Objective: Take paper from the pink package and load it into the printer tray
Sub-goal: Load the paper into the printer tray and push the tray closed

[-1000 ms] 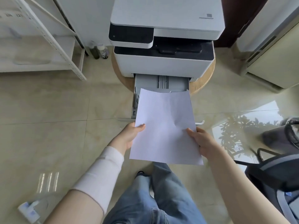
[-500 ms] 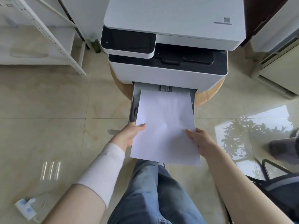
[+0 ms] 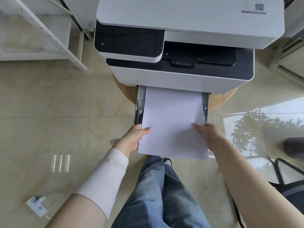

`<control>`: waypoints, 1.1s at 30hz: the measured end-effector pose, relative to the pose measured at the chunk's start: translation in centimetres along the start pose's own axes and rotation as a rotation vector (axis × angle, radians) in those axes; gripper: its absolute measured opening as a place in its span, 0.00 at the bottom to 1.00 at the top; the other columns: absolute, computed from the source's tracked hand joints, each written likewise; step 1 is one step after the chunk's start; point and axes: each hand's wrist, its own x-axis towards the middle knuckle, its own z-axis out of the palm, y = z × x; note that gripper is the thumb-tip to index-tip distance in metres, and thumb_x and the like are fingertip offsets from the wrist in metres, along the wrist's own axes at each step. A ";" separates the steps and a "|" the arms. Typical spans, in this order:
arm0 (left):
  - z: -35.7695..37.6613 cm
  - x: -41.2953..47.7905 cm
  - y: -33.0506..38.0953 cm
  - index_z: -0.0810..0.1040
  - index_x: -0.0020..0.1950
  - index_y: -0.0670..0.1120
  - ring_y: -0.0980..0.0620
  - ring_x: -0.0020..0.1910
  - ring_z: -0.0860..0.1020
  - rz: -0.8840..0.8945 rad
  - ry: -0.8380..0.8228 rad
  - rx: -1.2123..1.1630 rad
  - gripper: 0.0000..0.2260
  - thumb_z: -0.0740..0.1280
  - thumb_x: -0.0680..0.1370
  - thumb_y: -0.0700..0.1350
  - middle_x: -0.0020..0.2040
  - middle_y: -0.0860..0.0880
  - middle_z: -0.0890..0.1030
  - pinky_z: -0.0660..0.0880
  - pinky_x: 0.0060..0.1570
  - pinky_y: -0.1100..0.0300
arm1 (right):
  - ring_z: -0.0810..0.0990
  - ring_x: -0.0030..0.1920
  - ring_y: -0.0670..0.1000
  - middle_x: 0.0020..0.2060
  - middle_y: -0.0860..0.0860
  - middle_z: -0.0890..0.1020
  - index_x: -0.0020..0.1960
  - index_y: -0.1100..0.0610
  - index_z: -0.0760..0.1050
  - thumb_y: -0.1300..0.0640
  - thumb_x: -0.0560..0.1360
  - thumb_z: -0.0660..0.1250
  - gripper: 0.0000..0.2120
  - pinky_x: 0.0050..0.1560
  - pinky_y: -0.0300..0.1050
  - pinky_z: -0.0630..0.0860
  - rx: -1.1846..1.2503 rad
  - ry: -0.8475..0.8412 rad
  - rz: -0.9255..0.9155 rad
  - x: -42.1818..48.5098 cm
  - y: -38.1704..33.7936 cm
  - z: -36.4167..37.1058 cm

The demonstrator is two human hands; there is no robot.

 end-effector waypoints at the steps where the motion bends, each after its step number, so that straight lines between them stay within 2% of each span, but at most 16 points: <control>1: 0.0 0.1 0.1 0.71 0.63 0.36 0.43 0.52 0.77 0.004 0.008 0.001 0.13 0.60 0.80 0.39 0.55 0.41 0.77 0.73 0.54 0.51 | 0.77 0.44 0.58 0.45 0.60 0.79 0.54 0.66 0.75 0.59 0.76 0.64 0.12 0.54 0.57 0.75 -0.006 0.001 0.002 0.0 -0.1 -0.1; 4: 0.4 0.3 0.5 0.70 0.63 0.37 0.44 0.51 0.76 -0.002 0.013 -0.011 0.13 0.59 0.80 0.38 0.53 0.42 0.77 0.74 0.48 0.52 | 0.77 0.44 0.57 0.46 0.61 0.78 0.47 0.63 0.75 0.58 0.77 0.64 0.08 0.52 0.54 0.75 -0.020 -0.021 0.021 -0.4 0.5 -0.6; 7: 0.7 0.5 1.0 0.69 0.64 0.36 0.44 0.48 0.77 -0.007 0.010 -0.041 0.13 0.59 0.80 0.37 0.49 0.43 0.78 0.74 0.43 0.56 | 0.76 0.41 0.55 0.43 0.59 0.79 0.50 0.63 0.75 0.61 0.77 0.62 0.06 0.45 0.50 0.76 -0.042 -0.029 0.066 -1.0 2.2 -1.3; 8: 0.7 0.6 1.0 0.69 0.64 0.35 0.44 0.49 0.76 -0.006 0.016 -0.041 0.14 0.59 0.79 0.37 0.51 0.42 0.78 0.74 0.44 0.54 | 0.75 0.41 0.55 0.43 0.58 0.78 0.51 0.62 0.75 0.63 0.77 0.62 0.06 0.42 0.48 0.75 -0.040 -0.016 0.070 -1.2 2.6 -1.4; 12: 0.8 0.6 0.4 0.71 0.62 0.35 0.44 0.55 0.75 0.000 0.072 -0.018 0.14 0.62 0.79 0.39 0.57 0.40 0.77 0.72 0.59 0.50 | 0.75 0.43 0.55 0.44 0.57 0.78 0.49 0.61 0.76 0.65 0.75 0.63 0.05 0.46 0.47 0.73 -0.025 0.121 0.025 -1.0 2.7 -0.9; 14: 0.5 0.6 -0.2 0.72 0.61 0.37 0.45 0.59 0.75 -0.002 0.092 0.050 0.14 0.63 0.78 0.41 0.59 0.43 0.77 0.67 0.65 0.51 | 0.74 0.38 0.54 0.41 0.55 0.78 0.49 0.60 0.76 0.65 0.75 0.63 0.05 0.41 0.44 0.72 -0.024 0.152 0.001 -0.9 2.3 -0.3; 15: 0.3 0.6 -0.5 0.73 0.61 0.38 0.45 0.58 0.75 0.001 0.107 0.081 0.13 0.63 0.78 0.41 0.57 0.44 0.78 0.67 0.65 0.52 | 0.73 0.36 0.53 0.39 0.54 0.77 0.49 0.60 0.76 0.65 0.75 0.63 0.05 0.37 0.42 0.70 -0.025 0.163 -0.013 -0.9 2.1 -0.1; 16: 0.1 0.6 -0.7 0.74 0.59 0.38 0.45 0.57 0.75 0.016 0.131 0.101 0.12 0.63 0.78 0.41 0.55 0.44 0.78 0.67 0.62 0.53 | 0.72 0.36 0.53 0.40 0.54 0.77 0.50 0.60 0.77 0.65 0.75 0.64 0.06 0.35 0.42 0.69 -0.024 0.178 -0.029 -0.9 2.0 0.1; 20: 0.3 0.8 -0.4 0.77 0.51 0.41 0.45 0.48 0.77 0.152 0.239 0.209 0.07 0.65 0.76 0.41 0.48 0.44 0.79 0.71 0.52 0.54 | 0.72 0.42 0.53 0.42 0.55 0.76 0.51 0.60 0.78 0.64 0.74 0.63 0.08 0.42 0.44 0.68 -0.021 0.258 -0.059 -0.6 1.6 1.0; 22: 0.4 1.4 -0.2 0.76 0.45 0.44 0.47 0.44 0.76 0.189 0.265 0.236 0.04 0.66 0.73 0.43 0.44 0.44 0.78 0.70 0.48 0.54 | 0.73 0.42 0.54 0.42 0.55 0.77 0.52 0.61 0.78 0.63 0.74 0.63 0.09 0.43 0.45 0.70 -0.019 0.297 -0.060 -0.1 1.5 1.4; 24: 0.5 2.2 -0.3 0.74 0.42 0.44 0.48 0.41 0.73 0.199 0.289 0.276 0.02 0.66 0.73 0.42 0.42 0.44 0.76 0.69 0.46 0.55 | 0.73 0.43 0.54 0.43 0.54 0.77 0.55 0.61 0.77 0.62 0.74 0.63 0.11 0.43 0.43 0.70 -0.014 0.319 -0.063 0.2 1.6 1.8; 26: 0.6 2.5 -0.6 0.73 0.41 0.45 0.49 0.40 0.71 0.211 0.324 0.333 0.03 0.65 0.74 0.41 0.41 0.44 0.74 0.67 0.43 0.57 | 0.75 0.45 0.55 0.45 0.57 0.79 0.57 0.60 0.76 0.62 0.75 0.63 0.12 0.44 0.44 0.70 -0.040 0.340 -0.069 0.2 1.8 2.1; 30: 0.9 2.6 -1.0 0.71 0.38 0.44 0.48 0.36 0.65 0.264 0.400 0.452 0.06 0.64 0.75 0.41 0.36 0.43 0.70 0.62 0.38 0.58 | 0.77 0.54 0.59 0.52 0.60 0.82 0.59 0.60 0.74 0.63 0.75 0.60 0.13 0.53 0.48 0.73 -0.110 0.397 -0.113 0.0 2.0 2.6; 33: 1.3 2.0 -0.8 0.66 0.33 0.42 0.46 0.35 0.61 0.306 0.470 0.533 0.12 0.65 0.74 0.40 0.30 0.42 0.65 0.58 0.32 0.57 | 0.76 0.51 0.59 0.53 0.61 0.81 0.62 0.60 0.71 0.64 0.75 0.61 0.15 0.49 0.48 0.72 -0.249 0.403 -0.193 -0.2 2.4 2.8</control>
